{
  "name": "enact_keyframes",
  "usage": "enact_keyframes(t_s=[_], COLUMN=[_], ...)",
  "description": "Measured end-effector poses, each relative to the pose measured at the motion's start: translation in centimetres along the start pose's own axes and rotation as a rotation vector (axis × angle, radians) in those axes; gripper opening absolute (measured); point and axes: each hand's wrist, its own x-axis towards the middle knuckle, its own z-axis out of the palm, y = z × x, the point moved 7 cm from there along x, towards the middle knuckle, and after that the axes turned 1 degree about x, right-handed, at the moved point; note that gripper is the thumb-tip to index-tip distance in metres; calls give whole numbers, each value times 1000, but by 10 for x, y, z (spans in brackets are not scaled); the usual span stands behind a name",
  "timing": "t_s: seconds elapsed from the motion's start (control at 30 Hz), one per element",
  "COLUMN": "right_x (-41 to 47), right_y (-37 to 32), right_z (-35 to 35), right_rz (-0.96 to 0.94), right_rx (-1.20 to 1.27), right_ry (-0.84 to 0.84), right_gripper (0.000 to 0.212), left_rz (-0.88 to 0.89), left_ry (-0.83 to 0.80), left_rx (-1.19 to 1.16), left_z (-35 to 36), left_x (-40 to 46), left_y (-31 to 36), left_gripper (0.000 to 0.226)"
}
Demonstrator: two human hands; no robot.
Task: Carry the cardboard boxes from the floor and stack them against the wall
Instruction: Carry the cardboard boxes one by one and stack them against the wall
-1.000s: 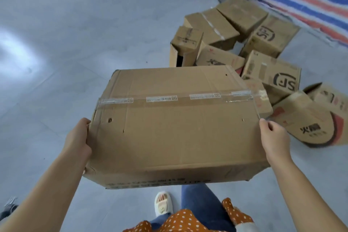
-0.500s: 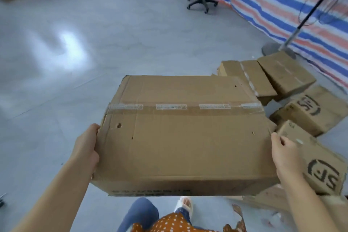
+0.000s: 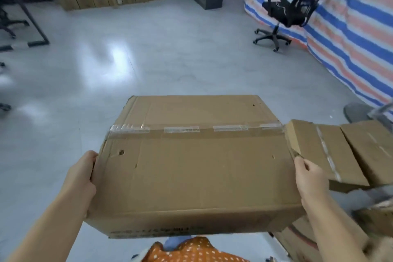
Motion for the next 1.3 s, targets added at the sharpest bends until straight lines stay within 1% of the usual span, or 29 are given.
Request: enact_keyframes(t_s=[0.07, 0.2, 0.3, 0.37, 0.4, 0.5, 0.53, 0.6, 0.7, 0.83, 0.87, 0.93, 1.03, 1.2, 1.3], right_x=[25, 58, 93, 121, 136, 188, 206, 245, 306, 384, 400, 426, 460, 499, 522], right_y=[-34, -82, -110, -126, -135, -166, -178, -203, -237, -286, -298, -322, -356, -416, -458], right_z=[28, 72, 102, 119, 128, 157, 166, 183, 206, 242, 250, 267, 303, 384, 433], right_rz=[5, -2, -8, -20, -18, -37, -51, -78, -107, -110, -103, -111, -137, -126, -148], right_rx=[3, 27, 58, 33, 34, 40, 38, 21, -26, -20, -30, -63, -66, -37, -5], right_ry=[-8, -26, -33, -44, -54, -66, -65, -73, -97, -123, -126, -134, -156, -219, -224], right_gripper=[46, 44, 46, 46, 45, 42, 42, 42, 41, 34, 33, 32, 33, 33, 35], left_rz=[5, 11, 128, 93, 56, 74, 68, 69, -41, 18, 4, -67, -107, -121, -128], left_ry=[-11, 20, 1, 31, 54, -6, 5, 61, 145, 137, 148, 203, 245, 324, 314], left_rx=[-55, -38, -42, -66, -86, -142, -150, -80, -110, -120, -130, -165, -205, -217, -267], left_z=[11, 25, 45, 61, 70, 111, 123, 144, 175, 226, 236, 247, 258, 270, 278], left_x=[28, 69, 97, 114, 122, 148, 158, 179, 203, 239, 245, 254, 277, 343, 396], left_y=[38, 94, 135, 152, 158, 189, 198, 216, 240, 288, 296, 305, 327, 377, 419], left_gripper=[27, 24, 17, 16, 21, 35, 35, 29, 20, 23, 22, 18, 16, 13, 15])
